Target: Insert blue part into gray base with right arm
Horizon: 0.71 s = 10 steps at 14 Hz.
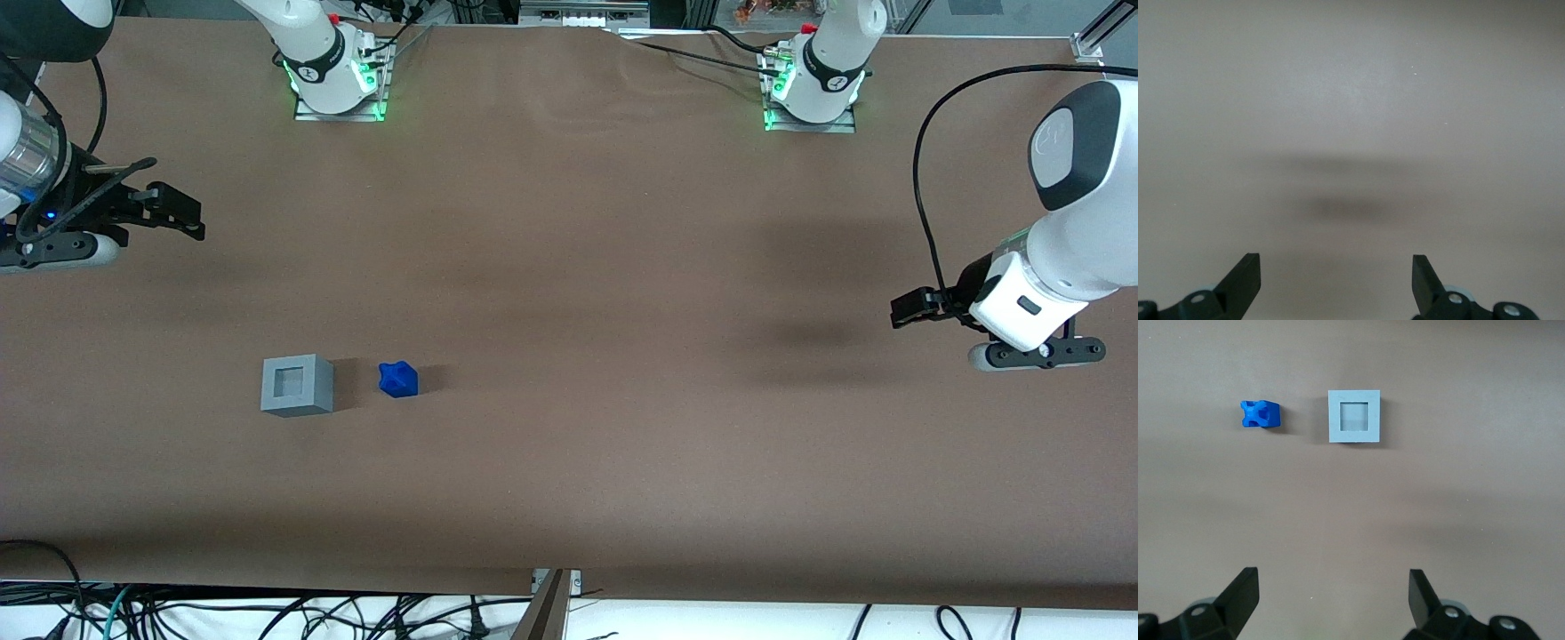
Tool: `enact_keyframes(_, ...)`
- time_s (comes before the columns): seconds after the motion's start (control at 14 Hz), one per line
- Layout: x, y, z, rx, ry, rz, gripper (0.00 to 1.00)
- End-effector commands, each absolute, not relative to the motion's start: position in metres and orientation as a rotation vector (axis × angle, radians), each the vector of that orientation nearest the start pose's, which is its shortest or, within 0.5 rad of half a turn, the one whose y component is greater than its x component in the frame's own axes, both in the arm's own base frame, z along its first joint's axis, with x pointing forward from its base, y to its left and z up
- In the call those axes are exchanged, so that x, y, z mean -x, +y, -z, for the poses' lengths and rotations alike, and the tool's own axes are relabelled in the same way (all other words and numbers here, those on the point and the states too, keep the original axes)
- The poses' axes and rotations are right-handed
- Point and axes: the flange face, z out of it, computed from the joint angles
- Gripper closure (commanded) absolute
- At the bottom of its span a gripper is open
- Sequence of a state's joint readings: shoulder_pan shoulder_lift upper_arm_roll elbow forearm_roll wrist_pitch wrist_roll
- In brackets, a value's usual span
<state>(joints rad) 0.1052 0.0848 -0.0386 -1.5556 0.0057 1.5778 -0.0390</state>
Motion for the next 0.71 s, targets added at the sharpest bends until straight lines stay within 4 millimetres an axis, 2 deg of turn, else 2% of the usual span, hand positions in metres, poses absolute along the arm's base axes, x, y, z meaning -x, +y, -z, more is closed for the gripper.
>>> enact_keyframes(0.0, -0.5764, 0.037, -0.5912, 3.145, -0.189, -0.089, 0.0)
enact_keyframes(0.64, -0.5765, 0.0382, -0.5902, 3.139, -0.22, -0.094, 0.01)
